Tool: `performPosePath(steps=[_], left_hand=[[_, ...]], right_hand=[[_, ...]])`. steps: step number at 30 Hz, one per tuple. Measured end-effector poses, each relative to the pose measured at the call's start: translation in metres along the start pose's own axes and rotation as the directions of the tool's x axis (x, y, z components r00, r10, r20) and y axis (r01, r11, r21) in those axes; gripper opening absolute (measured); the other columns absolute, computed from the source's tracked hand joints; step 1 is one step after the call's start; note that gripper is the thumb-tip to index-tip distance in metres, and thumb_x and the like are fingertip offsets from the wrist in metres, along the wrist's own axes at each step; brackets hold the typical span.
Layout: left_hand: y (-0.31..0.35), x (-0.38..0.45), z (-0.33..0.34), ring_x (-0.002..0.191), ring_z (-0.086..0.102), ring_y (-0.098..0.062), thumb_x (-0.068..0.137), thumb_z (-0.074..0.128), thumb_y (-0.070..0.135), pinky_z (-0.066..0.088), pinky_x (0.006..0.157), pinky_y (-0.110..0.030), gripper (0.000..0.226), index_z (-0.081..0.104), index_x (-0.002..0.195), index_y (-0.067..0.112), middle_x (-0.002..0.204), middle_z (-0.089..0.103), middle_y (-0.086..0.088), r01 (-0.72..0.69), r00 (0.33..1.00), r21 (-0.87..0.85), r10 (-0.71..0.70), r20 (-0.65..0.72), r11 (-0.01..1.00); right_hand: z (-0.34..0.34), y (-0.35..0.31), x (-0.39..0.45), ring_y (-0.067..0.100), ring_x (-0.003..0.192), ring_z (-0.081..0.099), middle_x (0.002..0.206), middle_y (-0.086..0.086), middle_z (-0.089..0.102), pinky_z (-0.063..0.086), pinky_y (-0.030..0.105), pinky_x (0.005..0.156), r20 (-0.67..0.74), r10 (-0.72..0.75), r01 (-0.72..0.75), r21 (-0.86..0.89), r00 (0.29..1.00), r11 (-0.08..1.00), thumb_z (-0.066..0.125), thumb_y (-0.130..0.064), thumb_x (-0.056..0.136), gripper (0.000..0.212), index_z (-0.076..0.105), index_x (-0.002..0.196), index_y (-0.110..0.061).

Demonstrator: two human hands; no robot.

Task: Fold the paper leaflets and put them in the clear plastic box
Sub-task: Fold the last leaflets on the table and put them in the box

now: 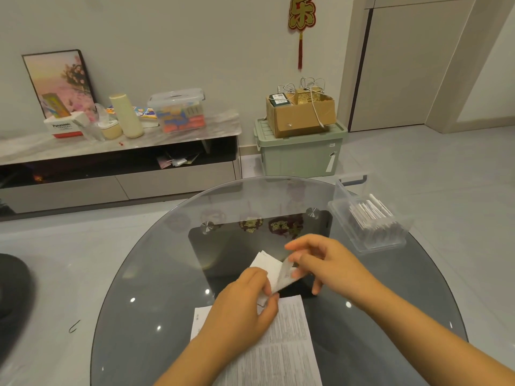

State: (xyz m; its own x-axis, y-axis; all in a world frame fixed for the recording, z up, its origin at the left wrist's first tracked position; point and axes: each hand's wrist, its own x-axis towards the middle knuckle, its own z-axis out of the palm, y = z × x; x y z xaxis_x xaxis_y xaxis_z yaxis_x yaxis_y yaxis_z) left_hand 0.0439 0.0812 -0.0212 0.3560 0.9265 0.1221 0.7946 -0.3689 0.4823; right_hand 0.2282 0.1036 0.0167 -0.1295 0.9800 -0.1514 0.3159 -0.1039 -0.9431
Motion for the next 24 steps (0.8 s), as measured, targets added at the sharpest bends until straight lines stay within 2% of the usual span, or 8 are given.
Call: performPosePath(steps=[3, 6, 8, 10, 13, 15, 19, 24], left_hand=[[-0.001, 0.003, 0.002, 0.080, 0.048, 0.001, 0.094, 0.048, 0.035, 0.035, 0.063, -0.002, 0.025, 0.042, 0.117, 0.030, 0.112, 0.044, 0.018, 0.085, 0.995, -0.086, -0.088, -0.039, 0.993], [-0.005, 0.005, 0.004, 0.103, 0.044, 0.005, 0.095, 0.049, 0.027, 0.038, 0.077, -0.003, 0.057, 0.020, 0.142, 0.037, 0.130, 0.030, 0.024, 0.111, 0.990, -0.173, -0.124, -0.067, 0.979], [-0.009, 0.006, 0.004, 0.108, 0.041, 0.004, 0.095, 0.049, 0.023, 0.037, 0.077, -0.001, 0.069, 0.006, 0.147, 0.039, 0.130, 0.022, 0.024, 0.119, 0.991, -0.179, -0.128, -0.037, 0.977], [-0.014, 0.008, 0.004, 0.118, 0.037, 0.003, 0.095, 0.050, 0.022, 0.036, 0.086, -0.003, 0.067, 0.012, 0.147, 0.039, 0.139, 0.019, 0.019, 0.101, 0.994, -0.116, -0.104, -0.018, 0.988], [-0.022, 0.009, 0.006, 0.134, 0.021, -0.004, 0.095, 0.050, 0.028, 0.026, 0.109, -0.018, 0.046, 0.037, 0.139, 0.033, 0.148, 0.016, 0.013, 0.133, 0.991, 0.003, -0.133, 0.001, 0.991], [-0.025, 0.009, 0.006, 0.133, 0.020, -0.006, 0.095, 0.049, 0.034, 0.020, 0.109, -0.020, 0.039, 0.045, 0.134, 0.033, 0.144, 0.024, 0.014, 0.143, 0.989, 0.051, -0.144, 0.016, 0.988], [-0.028, 0.012, 0.000, 0.125, 0.028, -0.002, 0.093, 0.052, 0.037, 0.028, 0.103, -0.015, 0.039, 0.050, 0.131, 0.029, 0.130, 0.034, 0.016, 0.145, 0.988, -0.037, -0.143, 0.063, 0.989], [-0.031, 0.009, -0.004, 0.098, 0.046, 0.005, 0.085, 0.065, 0.037, 0.037, 0.084, -0.003, 0.052, 0.049, 0.133, 0.024, 0.118, 0.031, 0.020, 0.130, 0.984, -0.104, -0.115, 0.133, 0.986]], right_hand=[[0.004, 0.008, 0.003, 0.006, 0.084, 0.060, 0.104, -0.008, 0.057, 0.052, 0.019, 0.073, -0.088, -0.227, 0.211, -0.162, 0.970, 0.964, 0.057, -0.005, 0.088, 0.030, 0.065, 0.095, -0.033], [0.009, 0.016, 0.003, 0.003, 0.082, 0.055, 0.108, -0.021, 0.046, 0.047, 0.012, 0.076, -0.055, -0.336, 0.303, -0.314, 0.940, 0.900, 0.059, -0.010, 0.088, 0.026, 0.062, 0.096, -0.035], [0.012, 0.024, 0.006, -0.004, 0.094, 0.048, 0.107, -0.028, 0.041, 0.042, 0.008, 0.079, 0.005, -0.375, 0.341, -0.429, 0.927, 0.836, 0.059, -0.016, 0.089, 0.020, 0.064, 0.100, -0.032], [0.015, 0.029, 0.009, -0.008, 0.103, 0.040, 0.105, -0.027, 0.045, 0.037, 0.010, 0.085, 0.095, -0.380, 0.376, -0.489, 0.920, 0.787, 0.058, -0.020, 0.090, 0.019, 0.066, 0.104, -0.029], [0.020, 0.032, 0.011, -0.006, 0.109, 0.039, 0.112, -0.021, 0.057, 0.034, 0.014, 0.096, 0.220, -0.360, 0.418, -0.577, 0.907, 0.701, 0.055, -0.030, 0.091, 0.024, 0.066, 0.112, -0.029], [0.025, 0.032, 0.010, -0.002, 0.113, 0.041, 0.117, -0.020, 0.059, 0.030, 0.018, 0.101, 0.284, -0.345, 0.445, -0.640, 0.895, 0.627, 0.053, -0.040, 0.091, 0.028, 0.064, 0.115, -0.031], [0.030, 0.032, 0.011, 0.001, 0.120, 0.040, 0.125, -0.021, 0.054, 0.023, 0.022, 0.104, 0.316, -0.317, 0.443, -0.728, 0.894, 0.523, 0.053, -0.061, 0.083, 0.045, 0.058, 0.119, -0.034], [0.024, 0.032, 0.013, 0.003, 0.125, 0.040, 0.125, -0.019, 0.053, 0.027, 0.023, 0.106, 0.335, -0.331, 0.465, -0.734, 0.882, 0.495, 0.056, -0.054, 0.085, 0.039, 0.057, 0.117, -0.032]])
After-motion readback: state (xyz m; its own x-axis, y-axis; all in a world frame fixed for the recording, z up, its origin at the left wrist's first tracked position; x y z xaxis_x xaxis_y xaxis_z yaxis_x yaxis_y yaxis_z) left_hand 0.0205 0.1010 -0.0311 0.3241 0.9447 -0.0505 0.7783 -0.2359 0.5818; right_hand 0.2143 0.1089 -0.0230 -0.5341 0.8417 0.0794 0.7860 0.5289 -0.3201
